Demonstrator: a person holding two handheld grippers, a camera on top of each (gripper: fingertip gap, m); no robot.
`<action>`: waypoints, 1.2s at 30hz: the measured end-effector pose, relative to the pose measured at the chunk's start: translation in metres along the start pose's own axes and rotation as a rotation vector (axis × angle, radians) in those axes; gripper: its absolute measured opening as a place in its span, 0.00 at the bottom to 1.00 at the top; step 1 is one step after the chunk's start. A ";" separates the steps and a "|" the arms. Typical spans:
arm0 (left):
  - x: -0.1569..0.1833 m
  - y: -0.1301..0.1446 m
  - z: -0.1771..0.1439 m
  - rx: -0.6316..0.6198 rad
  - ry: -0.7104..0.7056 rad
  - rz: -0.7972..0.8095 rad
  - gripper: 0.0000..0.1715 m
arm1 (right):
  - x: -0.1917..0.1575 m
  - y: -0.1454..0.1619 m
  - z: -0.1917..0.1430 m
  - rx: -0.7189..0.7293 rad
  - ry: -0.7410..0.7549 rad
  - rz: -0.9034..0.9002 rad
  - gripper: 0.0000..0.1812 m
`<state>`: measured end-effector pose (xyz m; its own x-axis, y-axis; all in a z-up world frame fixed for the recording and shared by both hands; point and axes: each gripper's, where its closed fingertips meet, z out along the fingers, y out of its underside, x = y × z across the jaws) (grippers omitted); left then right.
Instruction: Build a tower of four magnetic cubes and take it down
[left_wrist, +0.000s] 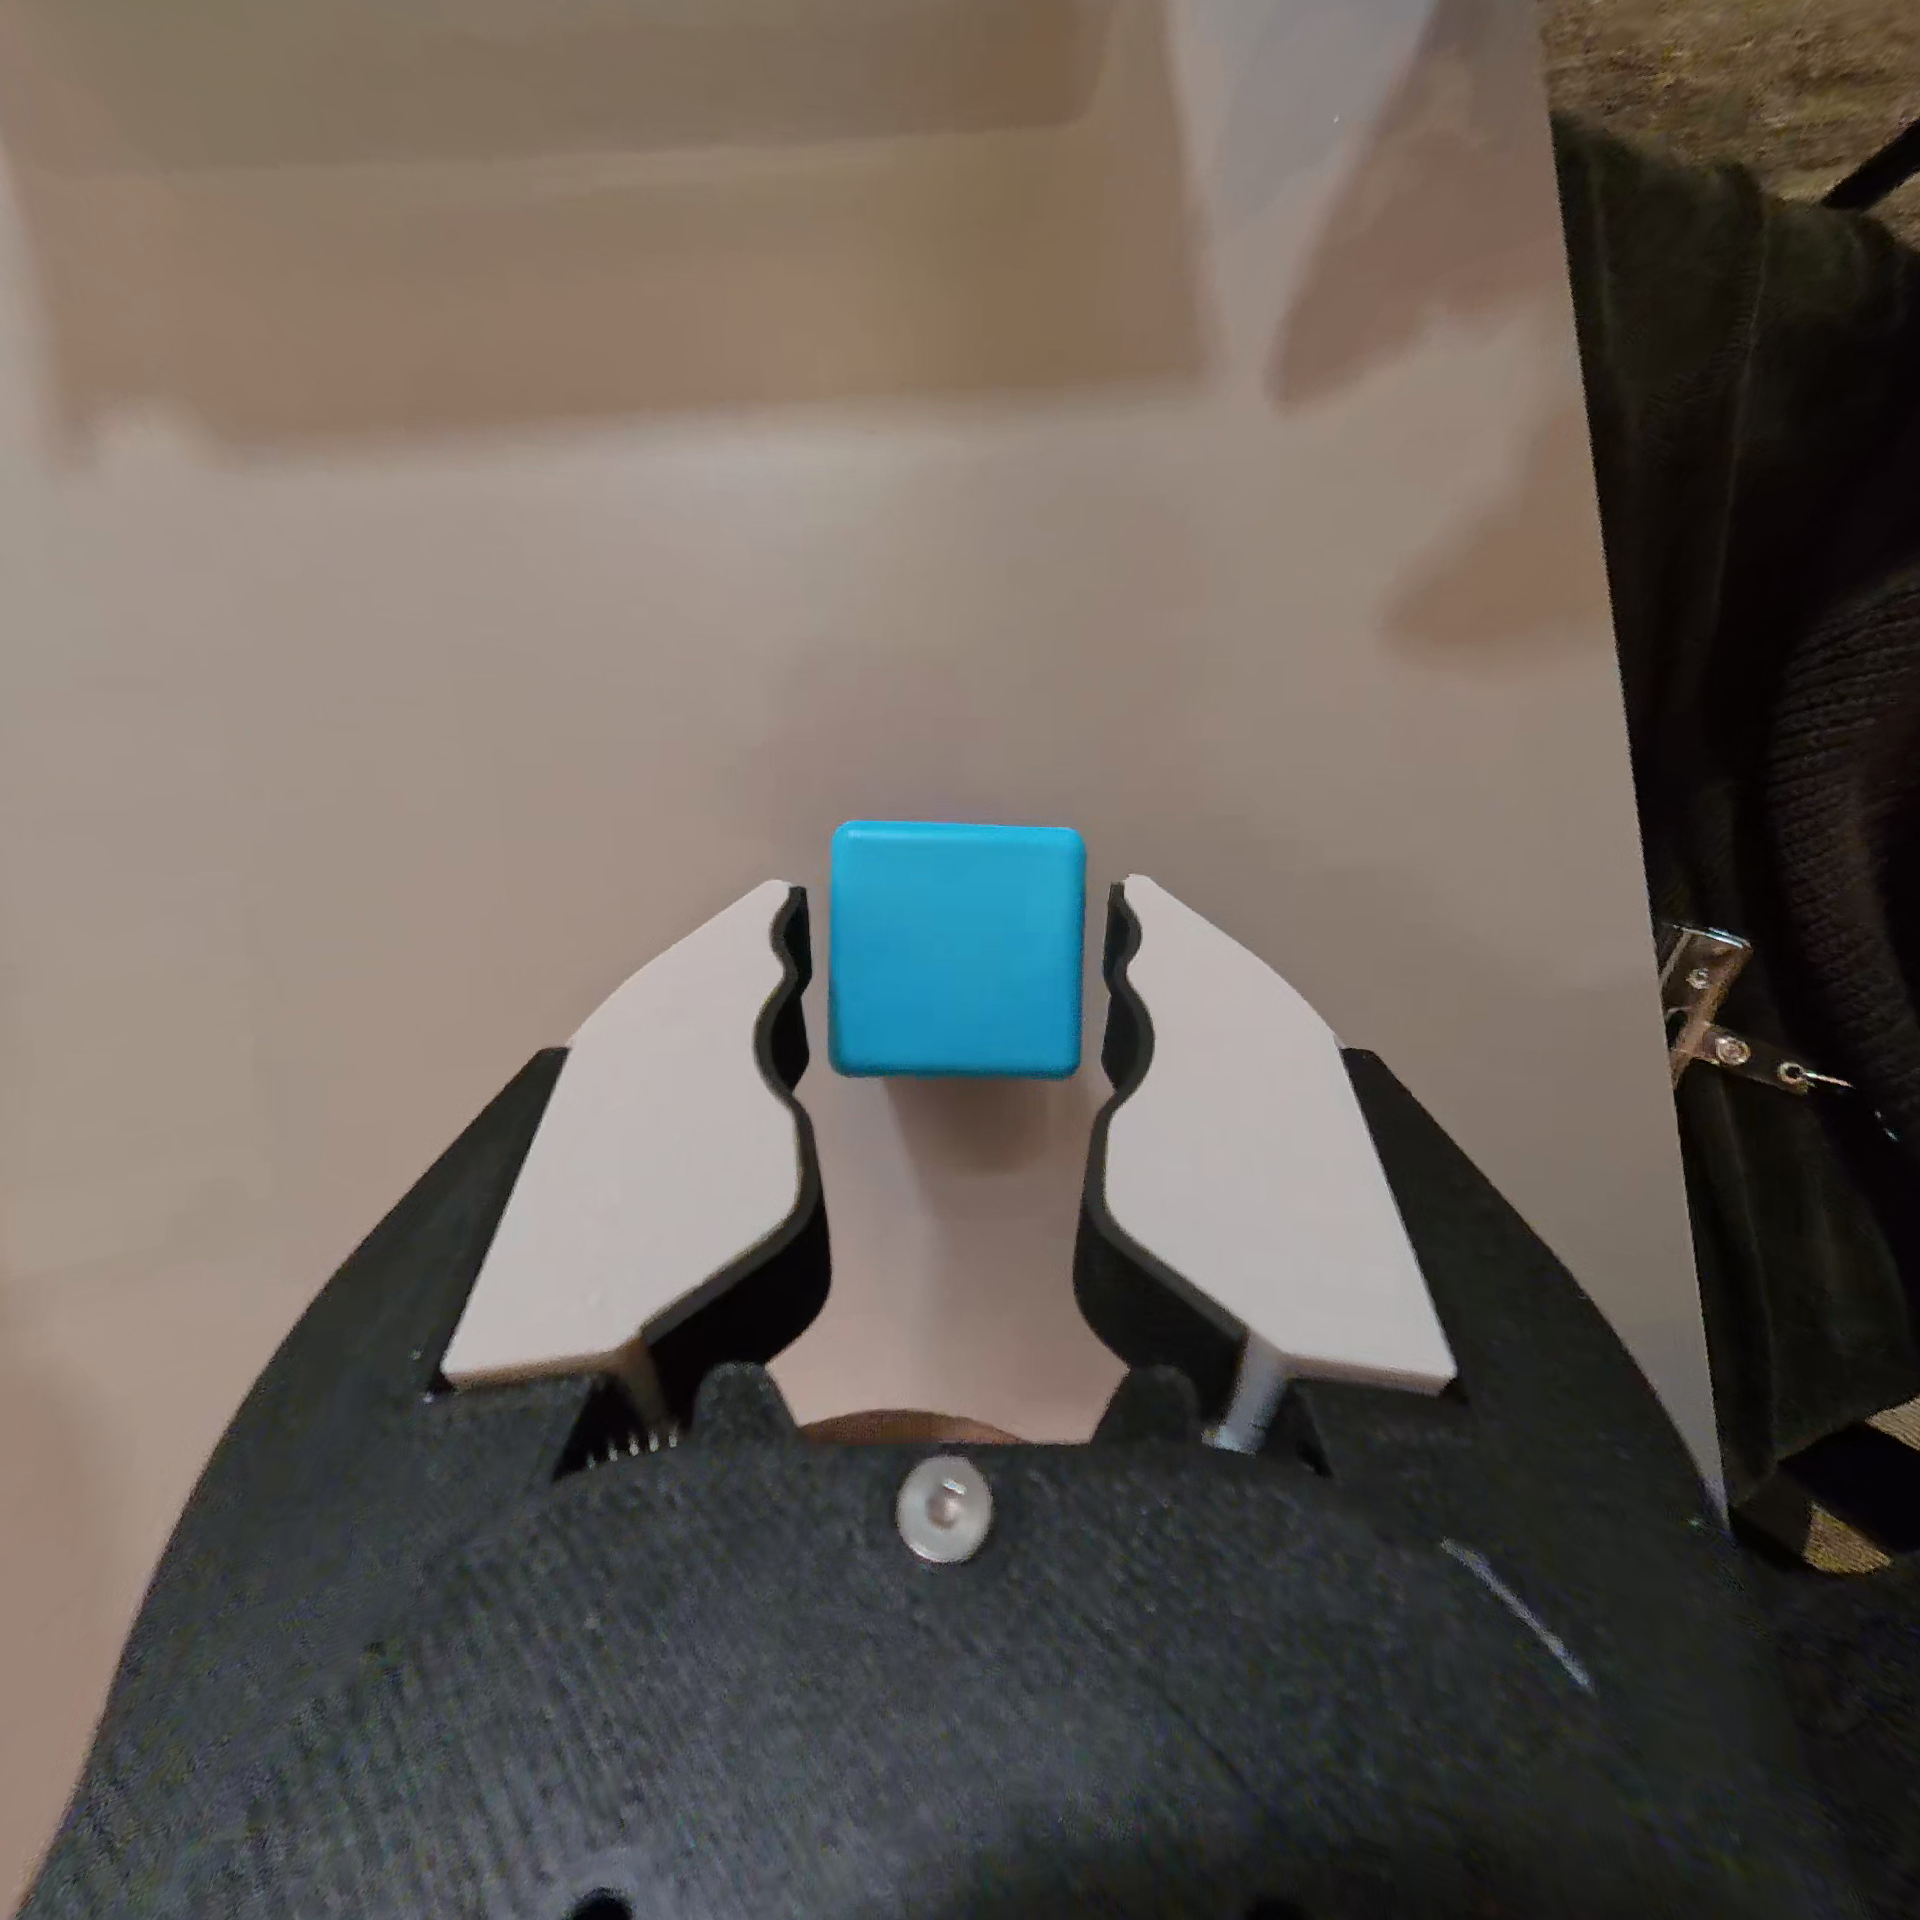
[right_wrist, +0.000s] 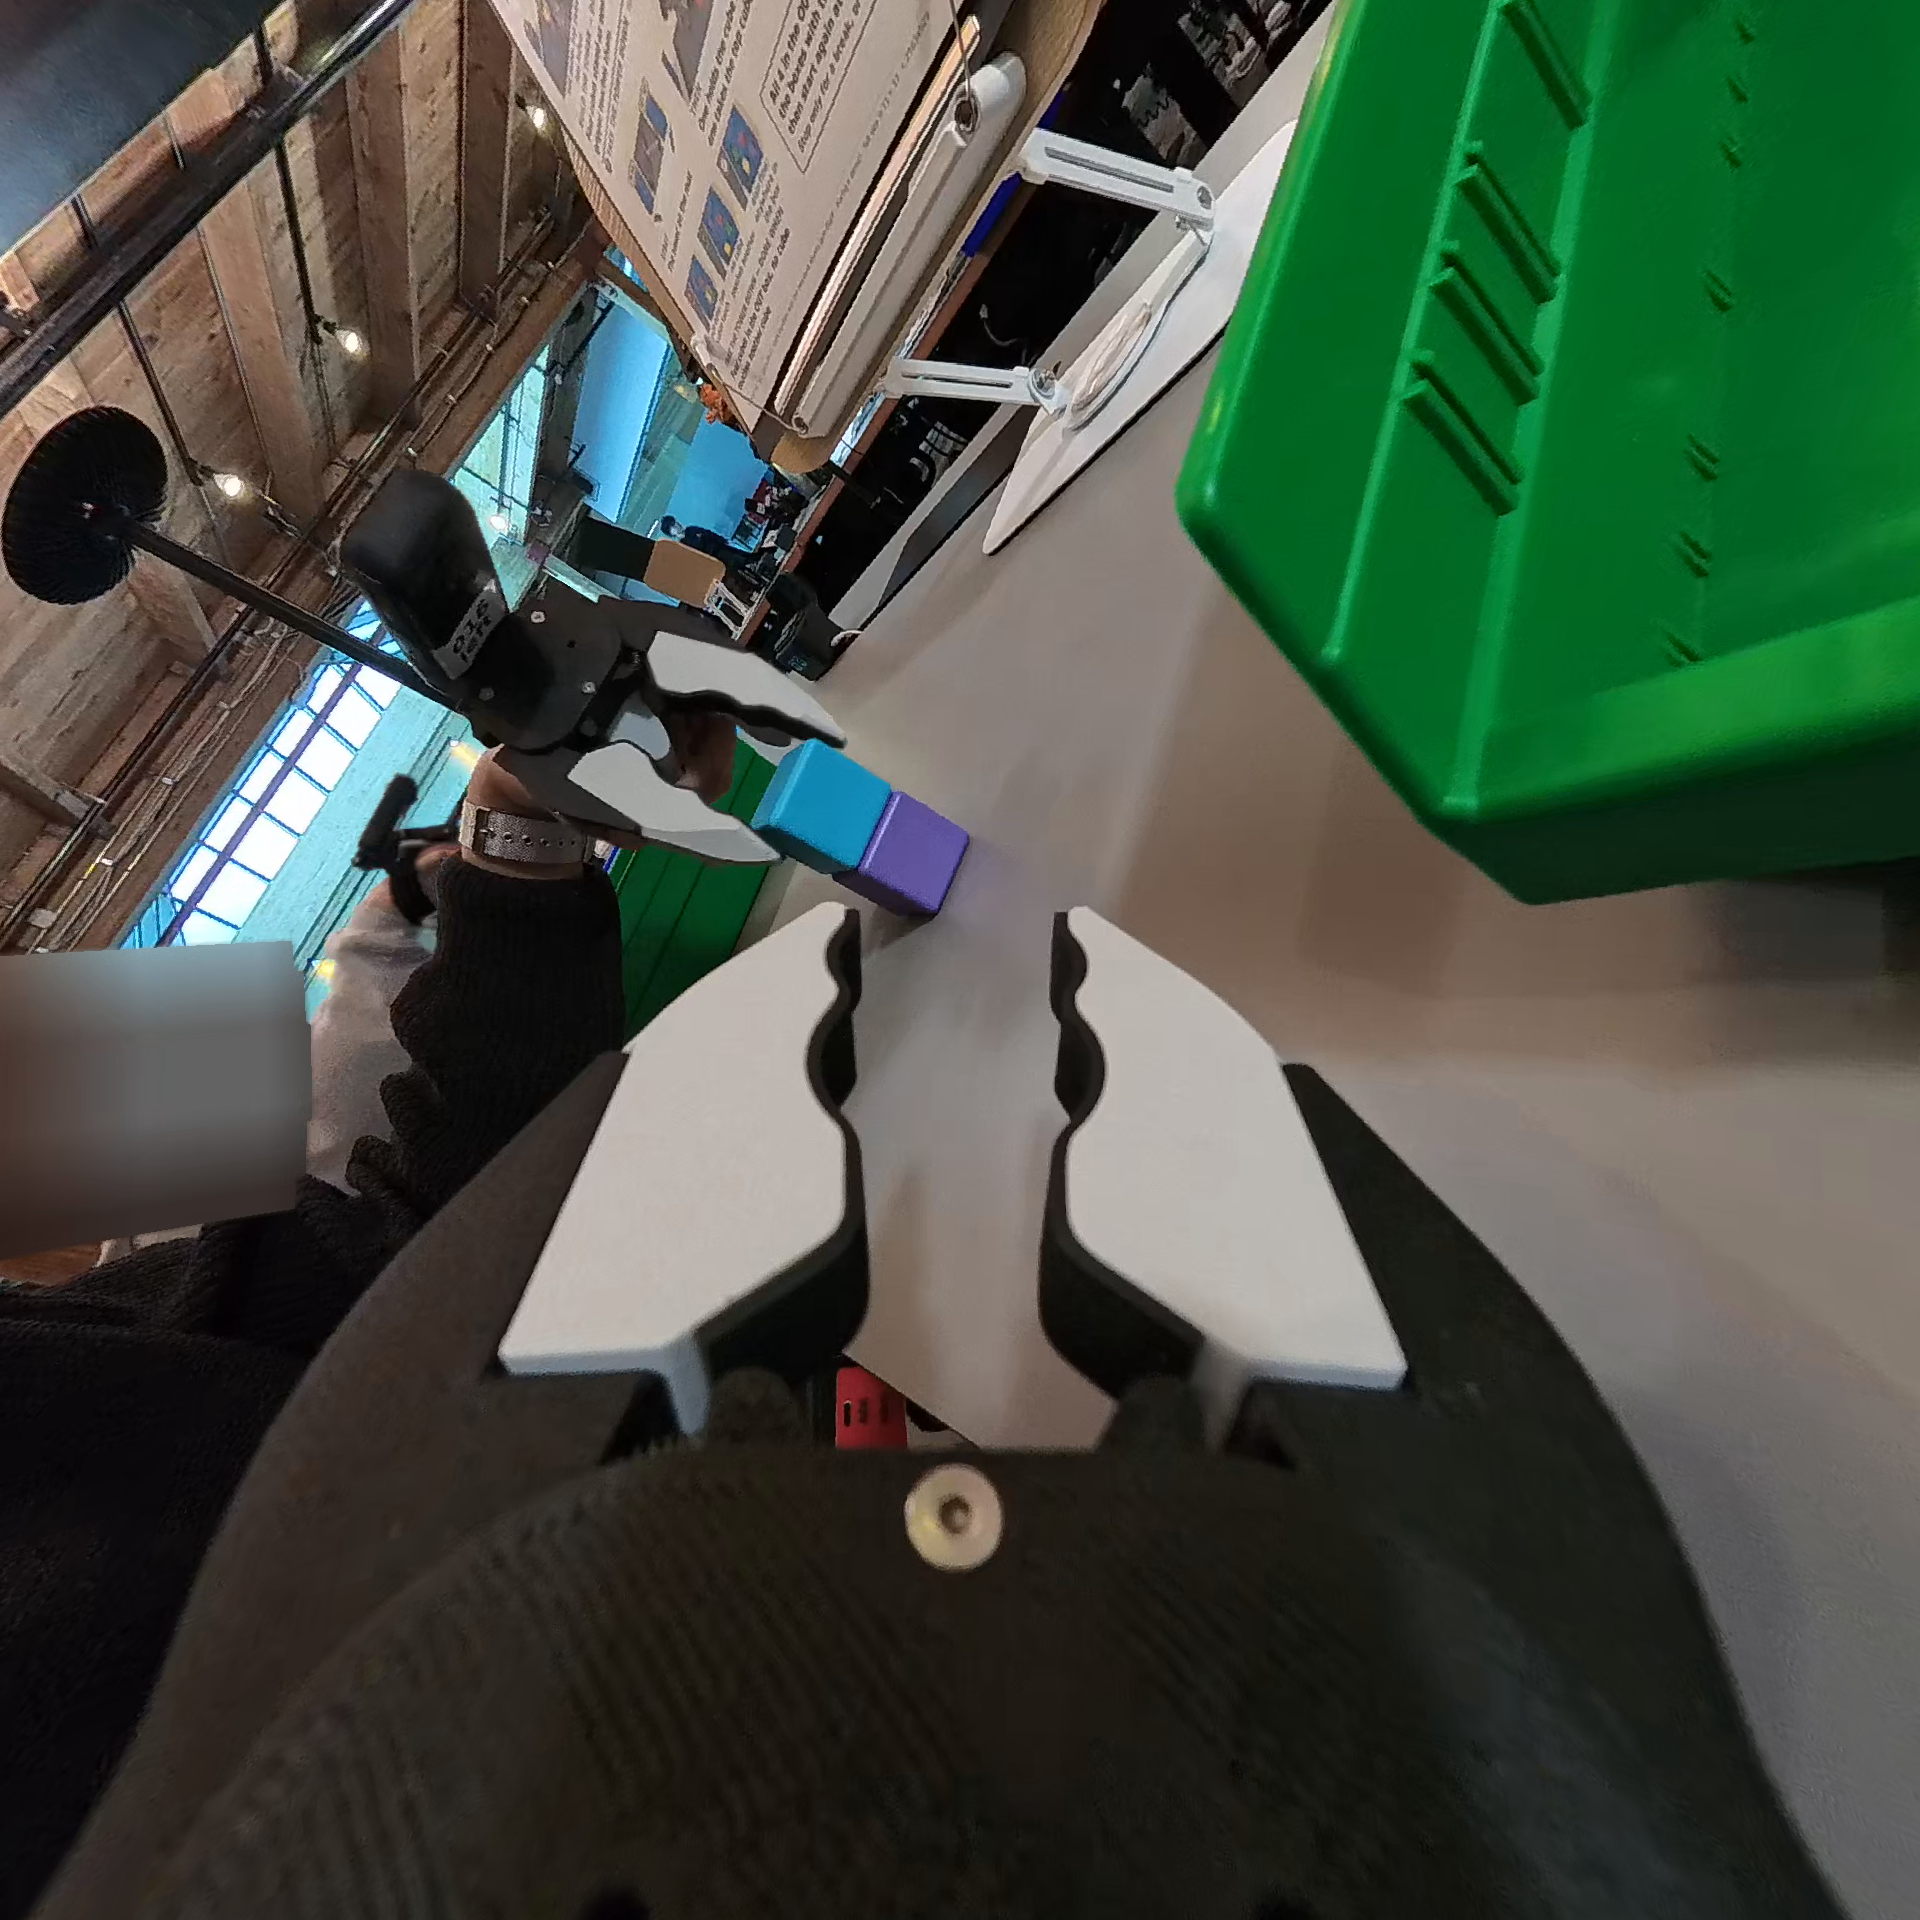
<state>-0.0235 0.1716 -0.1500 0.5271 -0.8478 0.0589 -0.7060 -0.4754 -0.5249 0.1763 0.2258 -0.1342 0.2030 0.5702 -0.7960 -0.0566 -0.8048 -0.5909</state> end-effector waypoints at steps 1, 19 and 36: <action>-0.002 0.001 0.001 -0.010 -0.015 -0.003 0.34 | 0.000 0.000 0.000 0.000 0.001 -0.001 0.20; 0.003 0.022 -0.006 -0.089 -0.061 -0.071 0.34 | -0.006 0.003 0.012 -0.029 -0.012 -0.021 0.19; -0.011 0.030 -0.040 -0.027 -0.221 -0.154 0.36 | -0.012 0.007 0.027 -0.066 -0.044 -0.023 0.19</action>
<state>-0.0693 0.1578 -0.1320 0.7176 -0.6945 -0.0523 -0.6205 -0.6034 -0.5009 0.1470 0.2180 -0.1327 0.1604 0.5941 -0.7882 0.0125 -0.7997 -0.6003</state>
